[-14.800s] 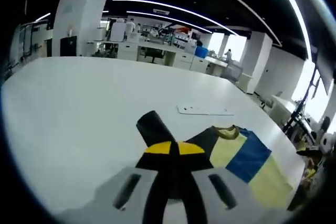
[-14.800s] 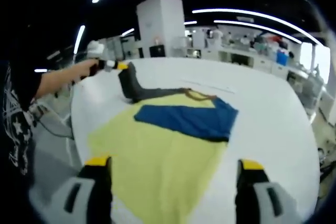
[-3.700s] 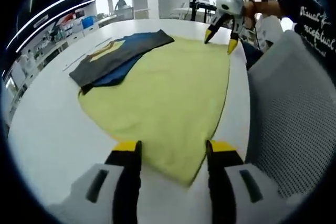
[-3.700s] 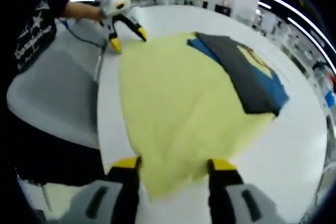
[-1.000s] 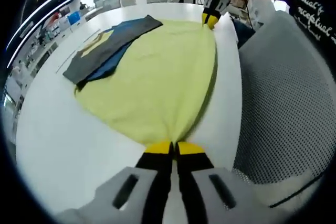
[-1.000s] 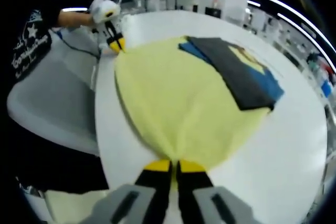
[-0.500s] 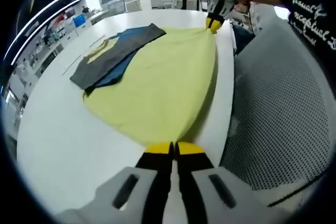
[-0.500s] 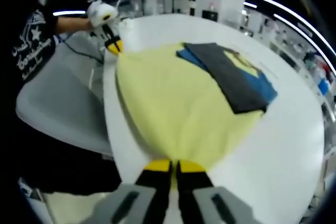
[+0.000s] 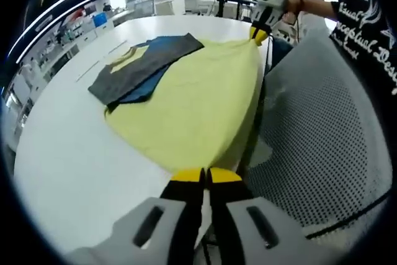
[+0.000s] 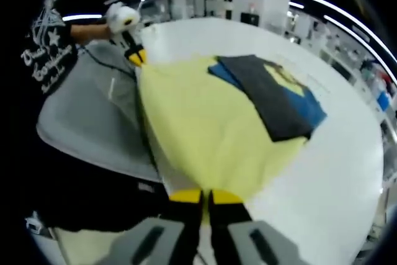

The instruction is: Fold the garment on the visible template until the final outline fits inside the template.

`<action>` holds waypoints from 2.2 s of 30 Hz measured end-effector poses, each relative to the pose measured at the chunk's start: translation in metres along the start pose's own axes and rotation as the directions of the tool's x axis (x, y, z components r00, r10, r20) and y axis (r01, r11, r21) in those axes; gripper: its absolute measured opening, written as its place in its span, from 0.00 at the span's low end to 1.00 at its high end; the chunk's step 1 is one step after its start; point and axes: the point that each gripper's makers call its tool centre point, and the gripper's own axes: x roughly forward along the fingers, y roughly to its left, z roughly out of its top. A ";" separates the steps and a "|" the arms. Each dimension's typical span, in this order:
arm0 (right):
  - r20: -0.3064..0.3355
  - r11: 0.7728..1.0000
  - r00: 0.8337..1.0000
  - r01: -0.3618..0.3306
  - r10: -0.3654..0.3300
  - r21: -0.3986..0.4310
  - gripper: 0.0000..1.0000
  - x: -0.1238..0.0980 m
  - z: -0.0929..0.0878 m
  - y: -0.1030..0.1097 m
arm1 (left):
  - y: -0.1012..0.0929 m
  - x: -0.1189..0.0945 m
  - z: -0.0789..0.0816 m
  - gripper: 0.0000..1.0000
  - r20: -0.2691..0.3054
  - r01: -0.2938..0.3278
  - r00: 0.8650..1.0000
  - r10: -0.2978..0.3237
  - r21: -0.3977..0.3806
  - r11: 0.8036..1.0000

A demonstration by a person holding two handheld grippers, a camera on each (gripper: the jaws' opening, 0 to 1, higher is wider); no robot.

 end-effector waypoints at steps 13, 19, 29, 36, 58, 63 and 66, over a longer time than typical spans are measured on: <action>-0.032 0.998 0.998 -0.057 0.056 -0.021 0.00 -0.018 -0.002 0.025 | -0.024 -0.016 -0.005 0.00 -0.013 0.029 0.999 -0.029 -0.010 1.000; -0.033 0.996 0.996 -0.084 0.082 -0.044 0.00 -0.029 0.006 0.034 | -0.034 -0.021 -0.011 0.00 -0.035 0.047 0.998 -0.047 -0.003 0.999; 0.009 0.996 1.000 0.002 -0.001 -0.093 0.00 -0.047 0.031 0.012 | -0.013 -0.042 0.021 0.00 0.005 -0.028 1.000 0.028 0.022 0.999; 0.040 0.989 0.997 0.074 -0.069 -0.129 0.00 -0.057 0.053 -0.014 | 0.013 -0.054 0.048 0.00 0.053 -0.100 0.994 0.098 0.030 0.995; 0.123 0.942 0.963 0.260 -0.238 -0.214 0.00 -0.078 0.109 -0.087 | 0.093 -0.073 0.117 0.00 0.184 -0.266 0.950 0.253 0.048 0.963; 0.148 0.926 0.950 0.304 -0.276 -0.224 0.00 -0.077 0.123 -0.107 | 0.119 -0.071 0.135 0.00 0.224 -0.323 0.923 0.314 0.004 0.946; 0.144 0.914 0.942 0.330 -0.303 -0.235 0.00 -0.075 0.128 -0.119 | 0.126 -0.069 0.144 0.00 0.235 -0.341 0.914 0.329 0.010 0.940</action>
